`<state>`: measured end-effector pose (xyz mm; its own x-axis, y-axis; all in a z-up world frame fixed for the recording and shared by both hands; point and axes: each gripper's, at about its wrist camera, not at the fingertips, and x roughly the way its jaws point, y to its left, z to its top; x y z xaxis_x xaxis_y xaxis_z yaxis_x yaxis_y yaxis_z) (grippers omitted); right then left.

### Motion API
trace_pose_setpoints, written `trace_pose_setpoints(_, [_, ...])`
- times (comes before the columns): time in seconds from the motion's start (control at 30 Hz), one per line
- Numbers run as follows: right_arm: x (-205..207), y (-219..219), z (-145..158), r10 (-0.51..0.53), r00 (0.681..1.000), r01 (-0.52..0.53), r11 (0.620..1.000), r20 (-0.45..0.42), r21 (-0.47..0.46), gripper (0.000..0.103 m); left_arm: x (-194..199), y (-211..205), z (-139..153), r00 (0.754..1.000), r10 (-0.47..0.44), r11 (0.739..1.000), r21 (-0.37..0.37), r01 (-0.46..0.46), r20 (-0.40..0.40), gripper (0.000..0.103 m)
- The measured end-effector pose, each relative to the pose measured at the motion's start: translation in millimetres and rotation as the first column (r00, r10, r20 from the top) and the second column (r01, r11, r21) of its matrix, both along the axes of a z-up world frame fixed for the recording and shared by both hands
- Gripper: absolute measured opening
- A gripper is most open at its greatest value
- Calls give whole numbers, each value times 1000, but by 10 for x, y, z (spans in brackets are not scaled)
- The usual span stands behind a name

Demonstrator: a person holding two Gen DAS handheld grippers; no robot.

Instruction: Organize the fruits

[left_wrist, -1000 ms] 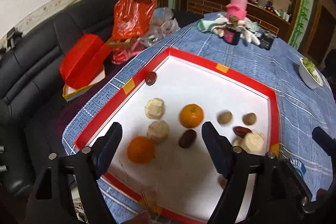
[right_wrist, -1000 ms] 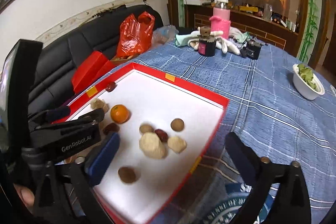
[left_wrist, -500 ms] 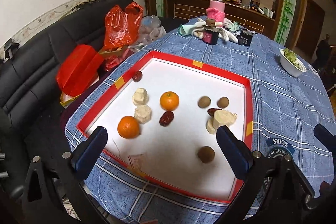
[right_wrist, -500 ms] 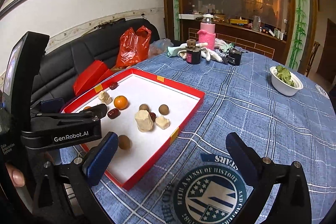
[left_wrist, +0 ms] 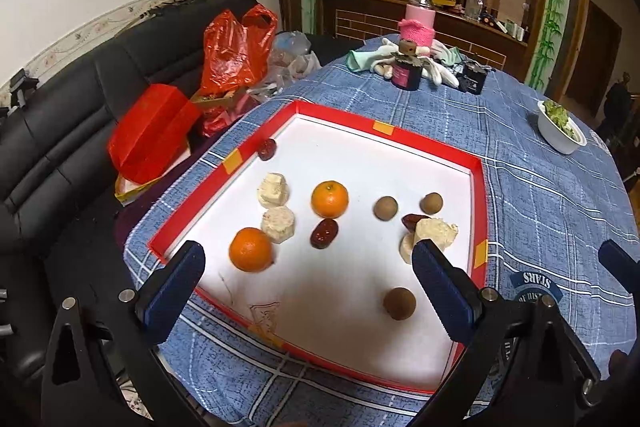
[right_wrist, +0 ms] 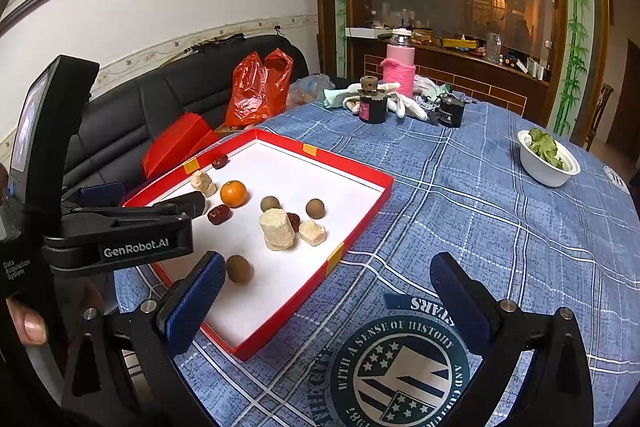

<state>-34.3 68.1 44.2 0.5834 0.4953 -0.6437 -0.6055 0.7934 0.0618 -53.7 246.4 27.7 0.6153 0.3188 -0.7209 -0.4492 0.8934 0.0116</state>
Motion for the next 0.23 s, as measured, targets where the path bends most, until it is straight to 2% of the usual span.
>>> trace_pose_setpoints(0.13, [13, 41, 21, 7, 1000, -7, 1000, 6, 4, 103, 1, 52, -4, 1000, 9, 1000, -19, -8, 28, 103])
trace_pose_setpoints(0.23, [24, 51, 12, 6, 1000, -6, 1000, 4, 8, 103, -2, 54, 8, 999, 17, 1000, 9, -17, 31, 103])
